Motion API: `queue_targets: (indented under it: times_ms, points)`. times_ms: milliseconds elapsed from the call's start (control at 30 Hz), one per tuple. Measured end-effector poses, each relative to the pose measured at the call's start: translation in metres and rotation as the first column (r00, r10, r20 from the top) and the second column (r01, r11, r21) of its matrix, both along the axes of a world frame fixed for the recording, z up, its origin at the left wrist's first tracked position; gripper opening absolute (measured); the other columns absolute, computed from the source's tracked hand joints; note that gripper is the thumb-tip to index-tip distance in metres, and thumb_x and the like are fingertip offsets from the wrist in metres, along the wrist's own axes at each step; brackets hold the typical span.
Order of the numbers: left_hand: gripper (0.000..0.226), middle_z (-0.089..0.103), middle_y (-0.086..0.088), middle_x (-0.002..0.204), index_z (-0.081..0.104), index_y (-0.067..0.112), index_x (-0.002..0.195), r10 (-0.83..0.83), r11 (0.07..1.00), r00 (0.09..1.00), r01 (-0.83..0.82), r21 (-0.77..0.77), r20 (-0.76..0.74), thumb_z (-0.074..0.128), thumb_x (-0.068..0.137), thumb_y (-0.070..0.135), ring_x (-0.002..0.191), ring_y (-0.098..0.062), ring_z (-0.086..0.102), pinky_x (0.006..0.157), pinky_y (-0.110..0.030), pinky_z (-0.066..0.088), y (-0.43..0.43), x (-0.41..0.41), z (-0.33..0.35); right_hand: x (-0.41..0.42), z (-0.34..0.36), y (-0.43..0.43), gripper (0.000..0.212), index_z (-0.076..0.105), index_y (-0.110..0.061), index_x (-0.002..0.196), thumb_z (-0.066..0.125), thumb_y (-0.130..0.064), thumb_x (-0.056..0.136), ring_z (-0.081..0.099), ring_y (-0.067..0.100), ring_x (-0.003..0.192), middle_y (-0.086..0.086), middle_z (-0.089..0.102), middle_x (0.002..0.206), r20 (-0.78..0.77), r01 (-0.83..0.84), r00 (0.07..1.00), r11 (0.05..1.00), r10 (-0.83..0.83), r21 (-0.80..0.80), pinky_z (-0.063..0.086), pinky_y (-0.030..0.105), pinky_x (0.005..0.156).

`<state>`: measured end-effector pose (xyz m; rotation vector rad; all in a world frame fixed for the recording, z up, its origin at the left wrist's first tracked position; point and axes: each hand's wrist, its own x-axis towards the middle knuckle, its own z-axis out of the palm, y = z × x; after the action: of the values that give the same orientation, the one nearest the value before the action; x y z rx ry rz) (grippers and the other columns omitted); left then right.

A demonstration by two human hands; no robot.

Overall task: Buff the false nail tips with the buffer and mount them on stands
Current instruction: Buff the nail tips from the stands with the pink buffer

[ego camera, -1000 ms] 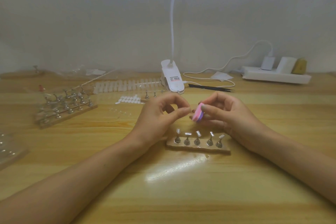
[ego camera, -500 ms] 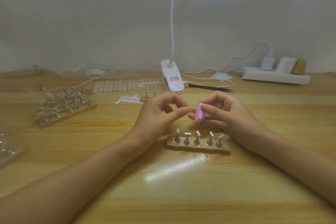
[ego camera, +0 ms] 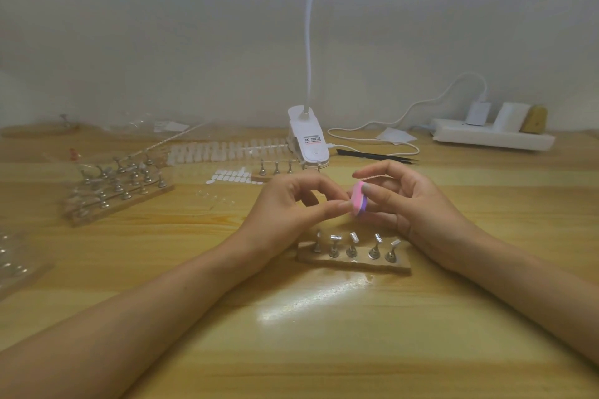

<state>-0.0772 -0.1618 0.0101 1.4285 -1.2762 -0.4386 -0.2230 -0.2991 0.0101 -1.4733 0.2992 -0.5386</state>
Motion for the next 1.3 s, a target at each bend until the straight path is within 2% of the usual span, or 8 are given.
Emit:
queue_targets:
  times_ms: [233, 367, 533, 600, 800, 1000, 1167, 1300]
  points:
    - [0.006, 0.061, 0.019, 0.058, 0.074, 0.029, 0.073, 0.056, 0.998, 0.986, -0.051, 0.035, -0.156, 0.077, 0.078, 0.032, 0.048, 0.002, 0.043, 0.049, -0.008, 0.035, 0.0019, 0.0006, 0.0008, -0.0030, 0.0014, -0.0046, 0.019, 0.068, -0.006, 0.100, 0.074, -0.010, 0.083, 0.074, 0.025, 0.095, 0.017, 0.072, 0.099, 0.074, -0.068, 0.995, 0.992, 0.060, 0.107, 0.058, 0.024, 0.079]
    - [0.008, 0.059, 0.020, 0.055, 0.073, 0.027, 0.076, 0.066, 0.997, 0.987, -0.059, 0.050, -0.144, 0.076, 0.083, 0.026, 0.045, 0.002, 0.041, 0.047, -0.007, 0.033, 0.0016, 0.0013, 0.0011, -0.0032, 0.0025, -0.0040, 0.016, 0.069, -0.012, 0.094, 0.075, -0.013, 0.079, 0.072, 0.025, 0.093, 0.014, 0.070, 0.099, 0.040, -0.140, 0.990, 0.989, 0.138, 0.055, 0.058, 0.028, 0.079]
    - [0.009, 0.058, 0.020, 0.054, 0.072, 0.028, 0.074, 0.059, 0.998, 0.989, -0.055, 0.028, -0.133, 0.076, 0.082, 0.025, 0.045, 0.002, 0.039, 0.047, -0.007, 0.032, 0.0021, 0.0005, 0.0017, -0.0018, 0.0008, -0.0033, 0.020, 0.068, -0.011, 0.093, 0.076, -0.015, 0.075, 0.072, 0.025, 0.091, 0.013, 0.070, 0.100, 0.047, 0.014, 0.999, 0.998, -0.017, 0.064, 0.059, 0.026, 0.073]
    - [0.008, 0.059, 0.020, 0.054, 0.072, 0.027, 0.075, 0.060, 0.998, 0.989, -0.058, 0.015, -0.132, 0.076, 0.081, 0.024, 0.046, 0.001, 0.038, 0.047, -0.009, 0.032, 0.0021, 0.0007, 0.0016, -0.0026, 0.0004, -0.0014, 0.016, 0.069, -0.013, 0.089, 0.078, -0.014, 0.075, 0.073, 0.026, 0.091, 0.012, 0.071, 0.100, 0.027, -0.048, 0.998, 0.999, 0.048, 0.021, 0.059, 0.026, 0.075]
    - [0.006, 0.062, 0.020, 0.061, 0.072, 0.025, 0.076, 0.036, 0.999, 0.995, -0.036, 0.000, -0.094, 0.076, 0.081, 0.024, 0.050, 0.001, 0.042, 0.051, -0.009, 0.034, 0.0018, 0.0018, 0.0005, -0.0016, 0.0009, -0.0038, 0.019, 0.066, -0.006, 0.094, 0.071, -0.010, 0.076, 0.073, 0.021, 0.088, 0.010, 0.073, 0.093, 0.044, 0.025, 0.999, 0.996, -0.029, 0.089, 0.057, 0.022, 0.074]
    - [0.007, 0.062, 0.019, 0.067, 0.071, 0.023, 0.077, 0.049, 0.998, 0.996, -0.051, -0.032, -0.072, 0.075, 0.083, 0.022, 0.055, 0.001, 0.044, 0.054, -0.008, 0.035, 0.0005, 0.0033, -0.0017, -0.0008, 0.0049, -0.0043, 0.020, 0.064, -0.004, 0.094, 0.071, -0.010, 0.076, 0.073, 0.025, 0.090, 0.017, 0.073, 0.095, -0.005, -0.030, 1.000, 0.996, 0.030, 0.081, 0.058, 0.025, 0.074]
    - [0.010, 0.068, 0.009, 0.082, 0.070, 0.021, 0.079, 0.031, 0.998, 0.995, -0.026, -0.055, 0.091, 0.072, 0.087, 0.015, 0.070, 0.003, 0.056, 0.067, -0.010, 0.042, -0.0005, 0.0018, -0.0009, -0.0013, 0.0028, -0.0012, 0.023, 0.067, -0.006, 0.095, 0.074, -0.015, 0.075, 0.073, 0.027, 0.090, 0.018, 0.073, 0.099, -0.015, -0.039, 0.999, 0.999, 0.039, 0.033, 0.059, 0.026, 0.075]
    - [0.012, 0.066, 0.013, 0.081, 0.069, 0.021, 0.078, 0.045, 0.997, 0.998, -0.042, -0.064, 0.052, 0.072, 0.087, 0.015, 0.071, 0.003, 0.056, 0.069, -0.010, 0.042, -0.0002, 0.0025, -0.0010, -0.0014, 0.0032, -0.0021, 0.022, 0.070, -0.006, 0.098, 0.074, -0.014, 0.077, 0.073, 0.025, 0.091, 0.015, 0.075, 0.098, 0.017, -0.013, 1.000, 0.997, 0.011, 0.082, 0.059, 0.026, 0.076]
